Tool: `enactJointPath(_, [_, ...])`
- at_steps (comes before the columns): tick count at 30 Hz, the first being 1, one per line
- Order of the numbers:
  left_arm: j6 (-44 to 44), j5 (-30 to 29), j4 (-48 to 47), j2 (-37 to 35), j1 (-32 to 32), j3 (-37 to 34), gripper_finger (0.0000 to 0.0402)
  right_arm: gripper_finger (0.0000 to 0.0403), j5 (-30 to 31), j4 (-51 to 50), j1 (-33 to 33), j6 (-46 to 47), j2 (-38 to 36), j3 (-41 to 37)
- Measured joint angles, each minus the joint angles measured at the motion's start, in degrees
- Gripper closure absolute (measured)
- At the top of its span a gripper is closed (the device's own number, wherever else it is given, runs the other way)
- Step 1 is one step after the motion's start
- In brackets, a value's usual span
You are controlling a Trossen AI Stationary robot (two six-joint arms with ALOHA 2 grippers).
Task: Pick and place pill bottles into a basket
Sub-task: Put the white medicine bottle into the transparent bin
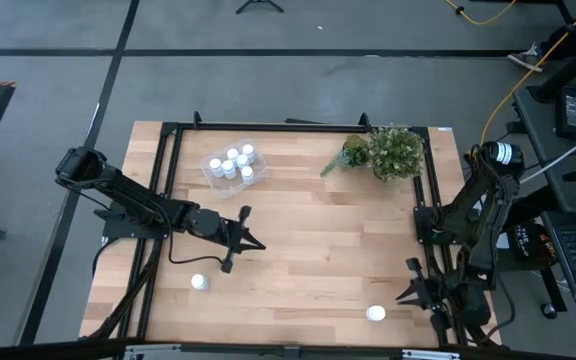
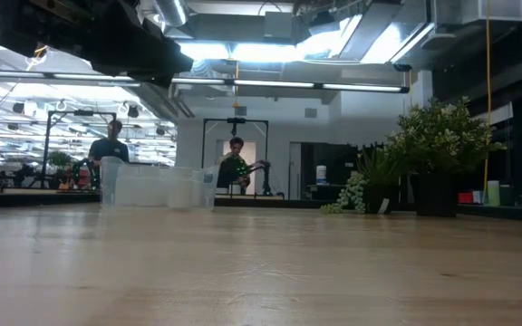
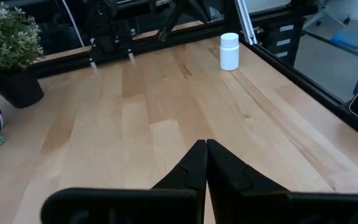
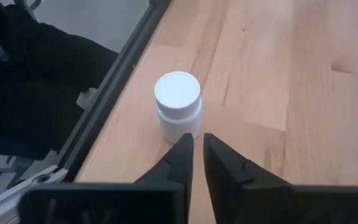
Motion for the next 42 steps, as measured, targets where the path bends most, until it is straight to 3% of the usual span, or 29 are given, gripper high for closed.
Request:
enactJointPath(5, [-1.1, 0.0, 0.0, 0.0, 0.0, 0.0, 0.0399, 0.0326, 0.2, 1.2, 0.0, 0.2, 0.8, -1.4])
enactJointPath(15, [-1.1, -0.6, 0.0, 0.0, 0.0, 0.0, 0.04, 0.0258, 0.0, 20.1, -0.4, 2.7, 1.4, -11.6])
enactJointPath(24, [-1.1, -4.2, 0.0, 0.0, 0.0, 0.0, 0.04, 0.0219, 1.4, 19.9, -0.5, -1.1, 1.4, -13.3])
enactJointPath(31, [-2.4, -4.3, 0.0, 0.0, 0.0, 0.0, 0.04, 0.0182, 2.2, 19.8, -2.4, -0.5, 1.4, -14.3])
enactJointPath(42, [-2.4, -4.5, 0.0, 0.0, 0.0, 0.0, 0.0399, 0.0111, 2.2, 20.2, -2.7, -7.2, 1.4, -14.3])
